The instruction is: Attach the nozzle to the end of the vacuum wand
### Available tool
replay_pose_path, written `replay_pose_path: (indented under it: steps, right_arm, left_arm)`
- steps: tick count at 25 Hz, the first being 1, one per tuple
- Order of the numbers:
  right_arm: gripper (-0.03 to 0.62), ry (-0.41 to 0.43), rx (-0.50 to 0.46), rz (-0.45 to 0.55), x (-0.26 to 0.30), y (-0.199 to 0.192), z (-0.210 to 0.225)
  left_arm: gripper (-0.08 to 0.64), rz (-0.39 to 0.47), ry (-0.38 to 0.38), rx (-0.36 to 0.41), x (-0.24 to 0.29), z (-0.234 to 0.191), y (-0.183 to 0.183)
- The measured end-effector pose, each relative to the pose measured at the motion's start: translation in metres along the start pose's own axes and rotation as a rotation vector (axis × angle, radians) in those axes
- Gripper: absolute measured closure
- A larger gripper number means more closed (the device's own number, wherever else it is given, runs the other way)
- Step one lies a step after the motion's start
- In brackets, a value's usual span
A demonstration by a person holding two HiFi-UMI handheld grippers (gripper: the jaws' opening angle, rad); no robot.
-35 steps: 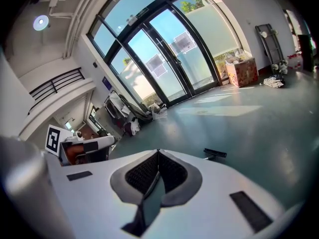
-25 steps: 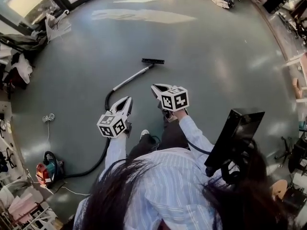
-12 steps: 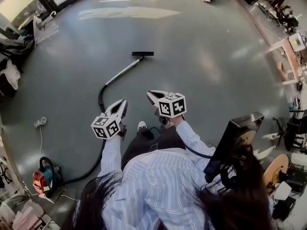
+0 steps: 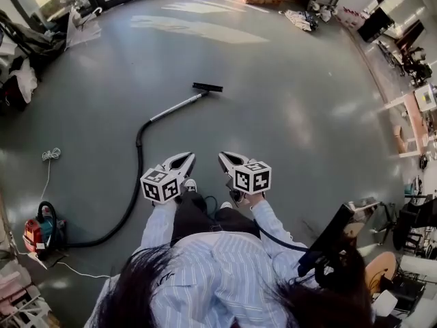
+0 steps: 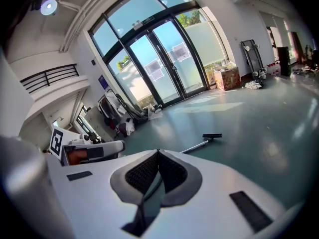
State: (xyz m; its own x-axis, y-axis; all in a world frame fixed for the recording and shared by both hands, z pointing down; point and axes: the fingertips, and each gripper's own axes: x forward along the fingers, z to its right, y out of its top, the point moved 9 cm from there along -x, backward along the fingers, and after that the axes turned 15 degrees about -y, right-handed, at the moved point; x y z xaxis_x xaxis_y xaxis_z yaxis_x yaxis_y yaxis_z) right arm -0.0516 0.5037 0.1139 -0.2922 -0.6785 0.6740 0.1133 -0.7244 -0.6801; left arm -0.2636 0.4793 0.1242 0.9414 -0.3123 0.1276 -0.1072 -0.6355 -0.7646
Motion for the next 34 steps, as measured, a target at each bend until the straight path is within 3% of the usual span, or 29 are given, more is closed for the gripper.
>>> replay_pose_path:
  steps: [8,13,22,34]
  right_arm:
    - [0.588,0.034,-0.035,0.006,-0.066,-0.035,0.044]
    - [0.588,0.064,-0.095,0.015,-0.086,-0.050,0.046]
    - [0.588,0.116,-0.162,0.012,-0.093,-0.059,0.037]
    - [0.588,0.126,-0.188,0.015,-0.086,-0.065,0.036]
  left_arm:
    - [0.555,0.019,0.032,0.019,0.030,0.087,-0.048]
    - [0.555,0.038,0.055,0.045,0.030,0.118,-0.064]
    - [0.555,0.086,0.112,0.046,0.016,0.135,-0.077]
    - [0.555,0.092,0.118,0.063,0.012,0.132,-0.086]
